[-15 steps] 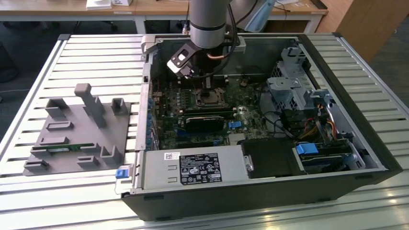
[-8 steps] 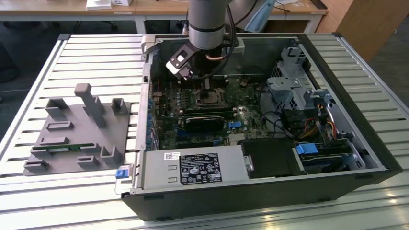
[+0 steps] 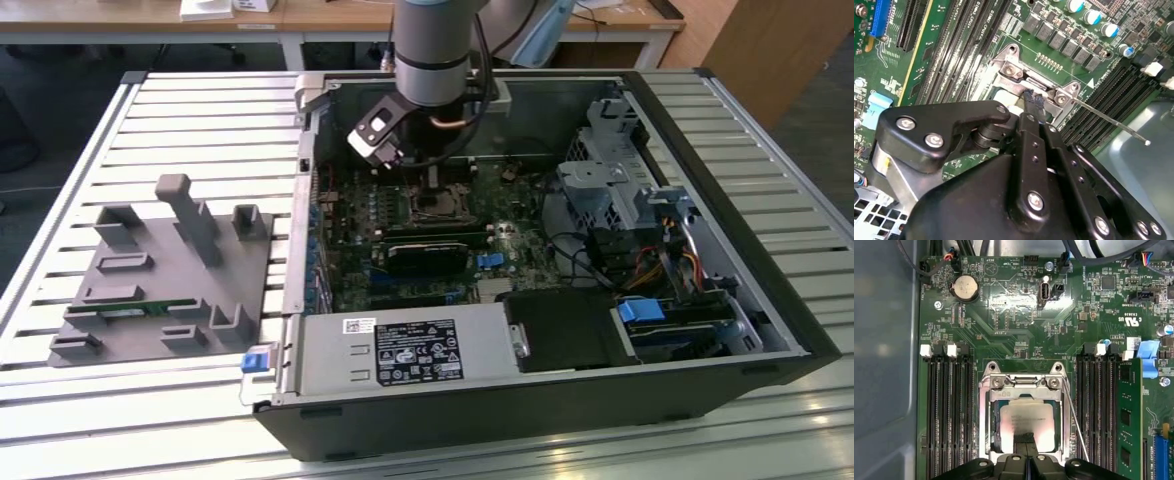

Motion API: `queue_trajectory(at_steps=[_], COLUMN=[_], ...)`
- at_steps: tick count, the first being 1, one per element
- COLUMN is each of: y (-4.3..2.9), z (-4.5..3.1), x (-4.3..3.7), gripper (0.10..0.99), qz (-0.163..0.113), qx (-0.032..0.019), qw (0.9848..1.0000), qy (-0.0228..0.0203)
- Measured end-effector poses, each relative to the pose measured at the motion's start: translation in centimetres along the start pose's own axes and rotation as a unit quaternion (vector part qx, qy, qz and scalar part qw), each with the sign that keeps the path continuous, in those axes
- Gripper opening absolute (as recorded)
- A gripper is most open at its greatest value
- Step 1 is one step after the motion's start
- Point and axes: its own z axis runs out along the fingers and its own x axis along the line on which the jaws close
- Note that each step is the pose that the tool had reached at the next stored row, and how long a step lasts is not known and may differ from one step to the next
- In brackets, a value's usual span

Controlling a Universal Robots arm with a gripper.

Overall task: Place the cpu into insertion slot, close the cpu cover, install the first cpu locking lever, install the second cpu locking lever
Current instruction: 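Close the cpu cover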

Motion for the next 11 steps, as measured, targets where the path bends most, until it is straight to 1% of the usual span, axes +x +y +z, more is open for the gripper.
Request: queue_trajectory(at_steps=[3, 6, 7, 9, 11], y=[0.27, 0.39, 0.40, 0.40, 0.41], z=[0.10, 0.03, -0.05, -0.45, -0.77], x=[0.02, 0.03, 0.06, 0.02, 0.02], gripper=[0.106, 0.106, 0.106, 0.106, 0.106], qz=[0.000, 0.000, 0.000, 0.000, 0.000], qx=[-0.0004, -0.0006, -0.0010, -0.0004, -0.0004], qw=[1.0000, 1.0000, 1.0000, 1.0000, 1.0000], qy=[0.0008, 0.0016, 0.0022, 0.0013, 0.0014])
